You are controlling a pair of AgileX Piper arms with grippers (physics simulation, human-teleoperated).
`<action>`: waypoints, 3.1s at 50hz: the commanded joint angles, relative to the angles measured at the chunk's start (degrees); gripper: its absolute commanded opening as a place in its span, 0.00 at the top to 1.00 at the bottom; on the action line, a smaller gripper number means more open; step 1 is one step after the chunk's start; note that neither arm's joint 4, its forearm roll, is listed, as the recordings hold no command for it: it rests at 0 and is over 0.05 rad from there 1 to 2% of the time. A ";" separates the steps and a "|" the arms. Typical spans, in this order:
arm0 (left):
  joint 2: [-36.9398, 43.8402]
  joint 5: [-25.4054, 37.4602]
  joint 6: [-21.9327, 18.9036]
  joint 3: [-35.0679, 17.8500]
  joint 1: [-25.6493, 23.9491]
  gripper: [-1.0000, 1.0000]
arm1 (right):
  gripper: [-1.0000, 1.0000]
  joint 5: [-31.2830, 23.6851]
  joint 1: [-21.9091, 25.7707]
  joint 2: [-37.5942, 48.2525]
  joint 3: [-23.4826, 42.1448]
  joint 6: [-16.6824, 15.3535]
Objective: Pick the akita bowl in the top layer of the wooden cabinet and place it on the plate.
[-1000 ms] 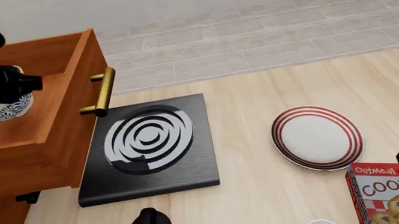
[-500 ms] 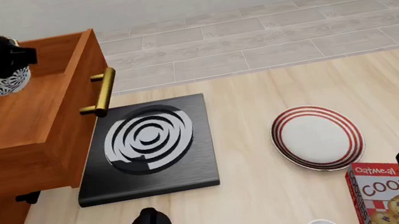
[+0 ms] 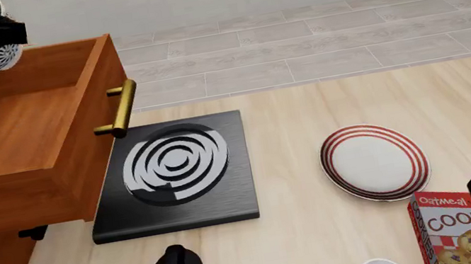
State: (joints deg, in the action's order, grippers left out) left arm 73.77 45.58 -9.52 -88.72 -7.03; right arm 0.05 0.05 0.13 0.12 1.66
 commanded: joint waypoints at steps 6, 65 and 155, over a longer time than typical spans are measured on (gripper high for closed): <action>-1.72 -3.05 -3.46 -1.78 -1.63 1.00 | 0.00 -0.07 0.08 -0.10 0.03 -0.27; -0.88 -9.98 -5.94 -7.27 -22.26 1.00 | 0.00 -0.29 0.64 0.27 0.01 -0.81; 8.85 -20.16 -3.29 -6.47 -42.34 1.00 | 0.00 1.28 1.75 1.54 0.00 -3.04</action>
State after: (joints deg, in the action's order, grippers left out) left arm 81.52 27.19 -12.45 -95.47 -47.66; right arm 0.88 1.63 1.22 0.13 -1.12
